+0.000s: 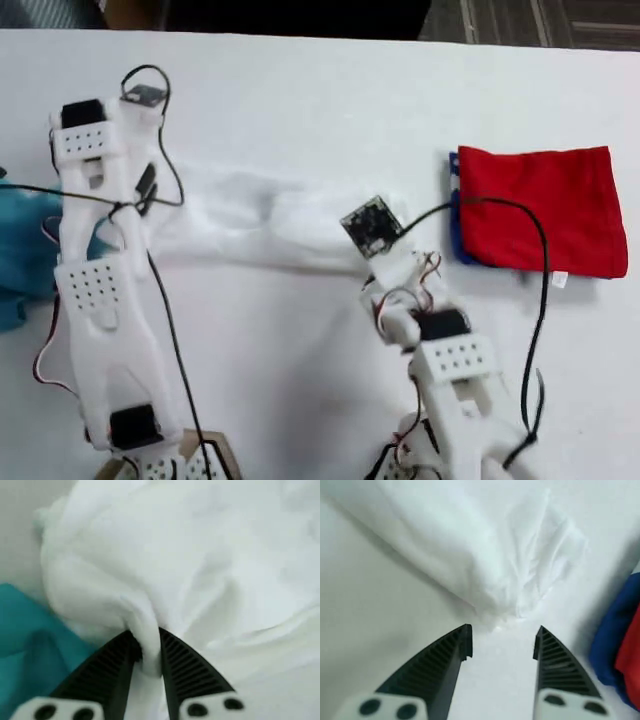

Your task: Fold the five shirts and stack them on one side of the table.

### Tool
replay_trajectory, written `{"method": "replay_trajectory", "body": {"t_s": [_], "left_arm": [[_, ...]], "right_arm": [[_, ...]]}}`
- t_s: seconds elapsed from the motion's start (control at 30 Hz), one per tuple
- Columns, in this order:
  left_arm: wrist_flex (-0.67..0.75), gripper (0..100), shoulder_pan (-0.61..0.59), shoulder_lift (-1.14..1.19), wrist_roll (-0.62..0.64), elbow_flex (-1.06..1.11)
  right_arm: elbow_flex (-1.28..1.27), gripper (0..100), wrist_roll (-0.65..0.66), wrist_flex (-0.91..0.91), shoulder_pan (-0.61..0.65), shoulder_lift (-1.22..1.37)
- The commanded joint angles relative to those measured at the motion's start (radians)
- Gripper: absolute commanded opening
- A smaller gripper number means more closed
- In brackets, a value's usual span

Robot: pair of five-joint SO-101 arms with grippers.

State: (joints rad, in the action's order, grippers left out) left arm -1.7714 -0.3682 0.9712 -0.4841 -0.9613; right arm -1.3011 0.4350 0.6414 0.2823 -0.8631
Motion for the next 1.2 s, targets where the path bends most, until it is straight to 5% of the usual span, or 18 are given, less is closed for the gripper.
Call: {"method": "replay_trajectory", "body": {"t_s": [0.0, 0.17, 0.4, 0.6, 0.83, 1.17], "left_arm": [[-0.006, 11, 0.002, -0.081, -0.014, 0.022], [0.006, 24, -0.02, -0.092, -0.046, -0.025], [0.075, 24, -0.186, -0.081, -0.106, -0.131], [0.103, 24, -0.172, -0.011, -0.117, -0.15], [0.035, 24, -0.086, 0.032, -0.086, -0.269], [0.124, 25, -0.074, 0.075, -0.091, -0.226]], "right_arm": [[-0.032, 21.1, -0.003, 0.005, 0.031, -0.11], [-0.091, 21.1, -0.011, -0.042, 0.045, -0.12], [-0.186, 13.7, -0.011, -0.179, 0.041, -0.12], [-0.189, 3.6, -0.011, -0.18, 0.045, -0.12], [-0.19, 21.4, -0.048, -0.18, 0.045, -0.12], [-0.19, 16.6, -0.048, -0.179, 0.045, -0.12]]}}
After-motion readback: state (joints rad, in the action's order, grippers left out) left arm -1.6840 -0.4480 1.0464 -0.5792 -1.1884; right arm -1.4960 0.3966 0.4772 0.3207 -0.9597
